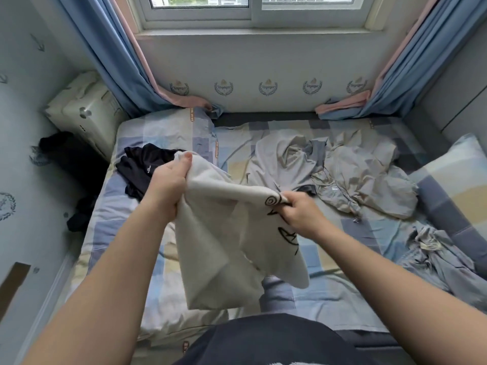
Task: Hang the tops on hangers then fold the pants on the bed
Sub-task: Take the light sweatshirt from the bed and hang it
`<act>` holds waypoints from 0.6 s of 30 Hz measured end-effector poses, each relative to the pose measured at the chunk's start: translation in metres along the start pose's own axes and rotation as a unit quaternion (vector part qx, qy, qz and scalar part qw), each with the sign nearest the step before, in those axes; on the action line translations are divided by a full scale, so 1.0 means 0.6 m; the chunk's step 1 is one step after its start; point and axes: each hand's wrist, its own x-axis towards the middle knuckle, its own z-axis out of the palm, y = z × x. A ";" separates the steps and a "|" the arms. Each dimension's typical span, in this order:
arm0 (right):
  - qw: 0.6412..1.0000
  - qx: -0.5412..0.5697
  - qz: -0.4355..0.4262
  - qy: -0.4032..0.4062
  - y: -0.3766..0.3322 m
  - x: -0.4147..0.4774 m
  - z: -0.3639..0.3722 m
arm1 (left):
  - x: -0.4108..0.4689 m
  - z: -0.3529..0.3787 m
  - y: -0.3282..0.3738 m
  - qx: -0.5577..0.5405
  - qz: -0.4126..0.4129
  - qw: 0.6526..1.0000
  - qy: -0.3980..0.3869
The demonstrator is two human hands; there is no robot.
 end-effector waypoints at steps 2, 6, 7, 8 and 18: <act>0.999 0.036 -0.029 0.004 -0.019 0.007 -0.028 | 0.005 -0.006 -0.016 0.085 0.036 0.996 0.023; 0.992 0.110 -0.053 -0.017 -0.070 0.008 -0.051 | 0.008 0.010 -0.048 0.182 0.051 0.982 -0.004; 0.990 0.127 -0.053 -0.018 -0.082 0.007 -0.054 | 0.006 0.017 -0.054 0.202 0.046 0.978 -0.013; 0.988 0.144 -0.049 -0.016 -0.092 0.007 -0.056 | 0.001 0.026 -0.059 0.237 0.040 0.971 -0.005; 0.942 0.328 0.052 0.036 -0.151 0.054 -0.080 | -0.120 0.089 -0.121 0.267 0.348 0.890 -0.123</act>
